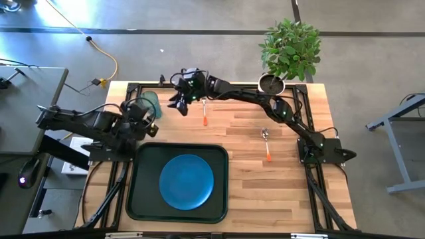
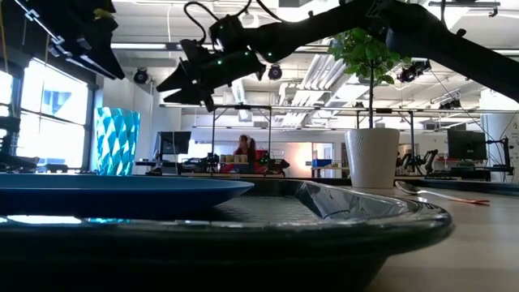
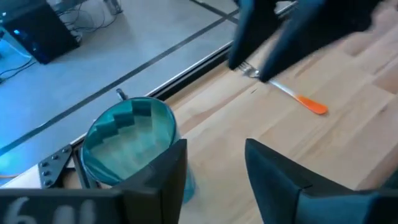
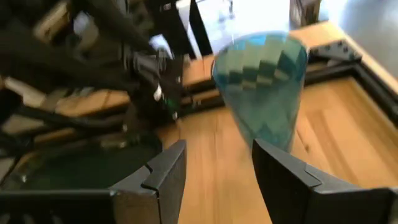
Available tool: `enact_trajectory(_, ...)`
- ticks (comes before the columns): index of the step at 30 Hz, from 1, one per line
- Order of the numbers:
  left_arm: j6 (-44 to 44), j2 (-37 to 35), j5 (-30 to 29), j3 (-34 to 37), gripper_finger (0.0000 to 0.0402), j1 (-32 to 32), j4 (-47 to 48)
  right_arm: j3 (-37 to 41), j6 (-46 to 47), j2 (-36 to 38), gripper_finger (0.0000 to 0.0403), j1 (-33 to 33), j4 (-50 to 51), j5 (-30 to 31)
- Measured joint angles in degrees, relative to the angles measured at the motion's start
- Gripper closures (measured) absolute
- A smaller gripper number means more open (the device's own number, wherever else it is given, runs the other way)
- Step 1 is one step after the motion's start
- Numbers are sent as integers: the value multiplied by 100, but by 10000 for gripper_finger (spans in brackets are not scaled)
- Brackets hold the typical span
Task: Pick and place plate/cup/fork/spoon on tray
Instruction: Put the blue cup on the black tray to the top right of the blue plate
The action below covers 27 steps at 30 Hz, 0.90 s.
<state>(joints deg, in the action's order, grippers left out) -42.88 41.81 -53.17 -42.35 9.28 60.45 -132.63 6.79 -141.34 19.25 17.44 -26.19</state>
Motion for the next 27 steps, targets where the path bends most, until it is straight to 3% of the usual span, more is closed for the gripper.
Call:
enact_trajectory(5, 150, -3, 91, 0, 222, -253, -3, 41, -196, 8, 229, -70, 372, -135)
enact_trajectory(11, 308, 2, 851, 0, 218, -449, -7, 51, -918, 704, 229, -185, 1053, -28)
enact_trajectory(15, 430, -1, 766, 0, 218, -506, -29, 19, -1445, 1308, 229, -266, 1571, 437)
enact_trajectory(20, 421, -3, 465, 2, 218, -645, -61, 74, -1678, 1464, 229, -363, 2716, 649)
enact_trajectory(23, 535, -7, 171, 2, 218, -759, -186, 719, -1541, 1582, 229, -409, 2311, 814)
enact_trajectory(27, 874, -14, 67, 2, 218, -994, -533, 2199, -1070, 1788, 229, -376, 960, 919)
